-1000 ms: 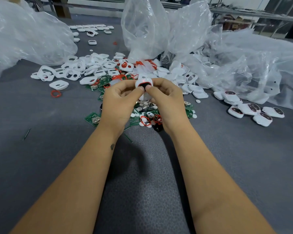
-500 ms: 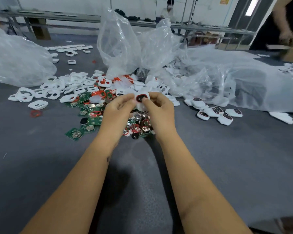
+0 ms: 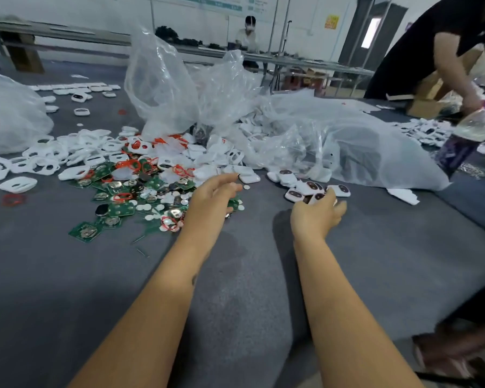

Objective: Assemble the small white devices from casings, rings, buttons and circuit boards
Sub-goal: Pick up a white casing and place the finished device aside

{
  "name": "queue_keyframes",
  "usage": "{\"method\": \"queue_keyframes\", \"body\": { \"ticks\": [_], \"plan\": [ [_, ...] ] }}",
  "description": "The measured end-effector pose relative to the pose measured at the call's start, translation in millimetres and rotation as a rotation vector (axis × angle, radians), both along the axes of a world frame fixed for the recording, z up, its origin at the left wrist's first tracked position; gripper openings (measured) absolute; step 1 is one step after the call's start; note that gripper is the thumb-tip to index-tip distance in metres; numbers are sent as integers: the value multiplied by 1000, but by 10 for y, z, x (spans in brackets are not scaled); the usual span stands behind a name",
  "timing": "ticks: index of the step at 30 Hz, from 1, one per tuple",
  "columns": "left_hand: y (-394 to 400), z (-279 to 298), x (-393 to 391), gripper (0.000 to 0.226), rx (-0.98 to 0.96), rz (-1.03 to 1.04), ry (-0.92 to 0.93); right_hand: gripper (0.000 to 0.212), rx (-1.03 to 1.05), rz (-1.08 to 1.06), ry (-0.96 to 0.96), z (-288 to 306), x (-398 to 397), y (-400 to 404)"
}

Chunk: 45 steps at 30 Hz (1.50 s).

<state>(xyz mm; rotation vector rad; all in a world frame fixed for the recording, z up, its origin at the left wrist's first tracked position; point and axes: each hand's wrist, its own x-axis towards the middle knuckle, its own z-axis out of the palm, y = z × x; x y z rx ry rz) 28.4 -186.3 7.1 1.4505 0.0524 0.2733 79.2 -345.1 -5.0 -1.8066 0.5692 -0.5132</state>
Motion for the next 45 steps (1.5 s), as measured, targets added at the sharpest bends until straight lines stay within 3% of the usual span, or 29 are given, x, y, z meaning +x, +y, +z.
{"method": "queue_keyframes", "body": {
  "ticks": [4, 11, 19, 25, 30, 36, 39, 45],
  "plan": [
    [198, 26, -50, 20, -16, 90, 3, 66, -237, -41, -18, 14, -64, 216],
    [491, 9, -133, 21, -4, 220, -38, 58, -445, 259, -174, 110, -121, 1128],
    [1171, -20, -150, 26, 24, 488, -55, 43, -590, 609, -179, 144, -57, 1838],
    [1516, -77, -91, 28, 139, 682, 52, 36, -715, 617, -127, 124, 98, 1845],
    [1458, -126, 99, 29, 401, 560, 160, 37, -810, 647, -75, 144, 260, 1733],
    [1322, -163, 126, 29, 583, 508, 145, 53, -883, 891, 5, 156, 423, 1803],
    [1364, -190, 125, 29, 481, 541, 131, 50, -909, 850, 46, 123, 459, 1825],
    [1379, -163, 112, 36, 324, 583, 61, 21, -814, 718, -31, 111, 468, 1745]
  ]
}}
